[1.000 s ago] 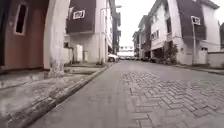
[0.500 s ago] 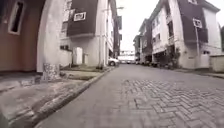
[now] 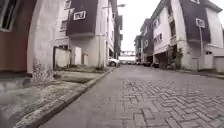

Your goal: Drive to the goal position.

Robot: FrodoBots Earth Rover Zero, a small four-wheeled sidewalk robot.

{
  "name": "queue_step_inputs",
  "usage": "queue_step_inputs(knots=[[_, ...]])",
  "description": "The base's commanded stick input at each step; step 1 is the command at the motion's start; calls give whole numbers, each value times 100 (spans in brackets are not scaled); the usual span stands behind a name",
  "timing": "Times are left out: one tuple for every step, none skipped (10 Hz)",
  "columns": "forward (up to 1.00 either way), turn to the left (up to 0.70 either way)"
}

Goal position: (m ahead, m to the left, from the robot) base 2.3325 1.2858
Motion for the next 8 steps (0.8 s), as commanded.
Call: queue_step_inputs(knots=[[70, 0], [70, 0], [70, 0], [70, 0], [70, 0], [70, 0], [70, 0], [70, 0]])
